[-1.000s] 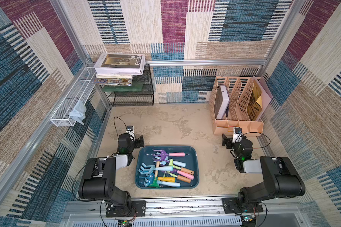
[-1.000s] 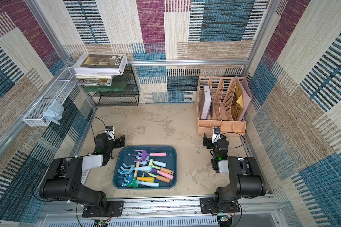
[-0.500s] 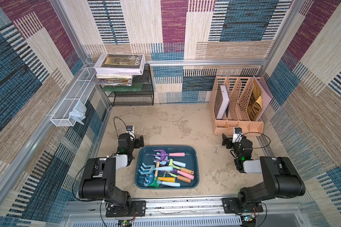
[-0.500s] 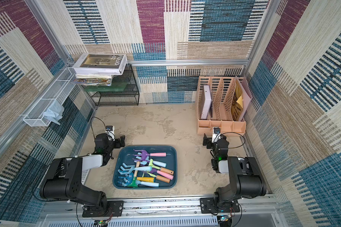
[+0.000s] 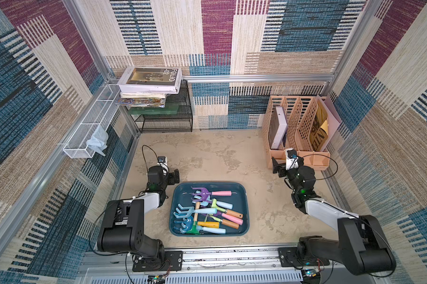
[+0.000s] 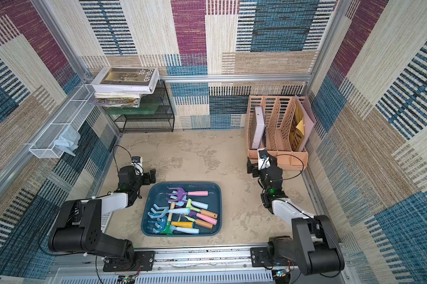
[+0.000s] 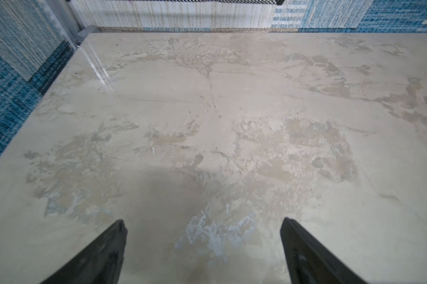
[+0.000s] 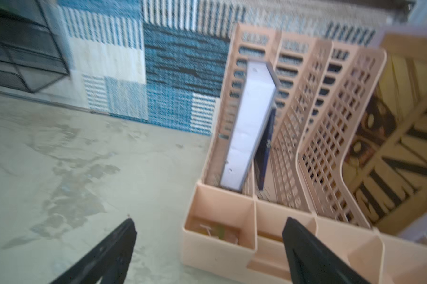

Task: Take the hand rake out of the storage box
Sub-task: Move the storage box to the center of the board.

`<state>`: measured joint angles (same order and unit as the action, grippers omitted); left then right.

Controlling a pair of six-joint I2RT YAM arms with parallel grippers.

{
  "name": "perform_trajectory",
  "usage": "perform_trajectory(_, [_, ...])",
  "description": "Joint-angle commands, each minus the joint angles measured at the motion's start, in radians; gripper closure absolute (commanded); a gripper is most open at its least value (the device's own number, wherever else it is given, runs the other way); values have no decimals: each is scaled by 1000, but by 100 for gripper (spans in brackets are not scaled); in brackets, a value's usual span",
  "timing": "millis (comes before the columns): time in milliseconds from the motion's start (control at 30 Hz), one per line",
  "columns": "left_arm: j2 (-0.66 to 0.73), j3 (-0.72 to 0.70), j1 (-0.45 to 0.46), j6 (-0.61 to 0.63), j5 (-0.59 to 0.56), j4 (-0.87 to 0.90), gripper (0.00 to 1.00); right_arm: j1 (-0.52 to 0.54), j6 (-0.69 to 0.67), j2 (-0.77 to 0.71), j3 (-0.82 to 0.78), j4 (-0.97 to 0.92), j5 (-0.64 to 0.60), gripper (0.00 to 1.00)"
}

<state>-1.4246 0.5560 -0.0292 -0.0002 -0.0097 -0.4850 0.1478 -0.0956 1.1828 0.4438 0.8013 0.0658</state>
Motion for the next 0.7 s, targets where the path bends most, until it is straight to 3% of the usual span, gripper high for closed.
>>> perform_trajectory(0, [113, -5, 12, -21, -63, 86, 1, 9, 127, -53, -7, -30, 231, 4])
perform_trajectory(67, [227, -28, 14, -129, -95, 93, 1, 12, 408, -36, -9, 1, 141, 4])
perform_trajectory(100, [292, -12, 13, -231, -128, 154, 1, 9, 509, -5, 37, -75, 155, 4])
perform_trajectory(167, [374, 74, 13, -494, -226, 410, 1, 70, 380, 88, 191, -258, 301, 4])
perform_trajectory(200, [394, 132, 11, -571, -254, 543, 1, 160, 312, 127, 291, -409, 200, 4])
perform_trajectory(300, [393, 209, 9, -538, -158, 646, 1, 423, 92, 246, 439, -576, 51, 4])
perform_trajectory(367, [383, 252, 9, -507, -70, 697, 1, 526, -12, 316, 508, -646, 93, 4])
perform_trajectory(500, [422, 224, 11, -476, 48, 676, 1, 661, -164, 452, 633, -805, 135, 4])
perform_trajectory(633, [473, 177, 13, -467, 82, 641, 1, 729, -242, 585, 729, -925, 98, 0])
perform_trajectory(667, [474, 183, 13, -462, 84, 656, 1, 732, -250, 622, 765, -960, 94, 5])
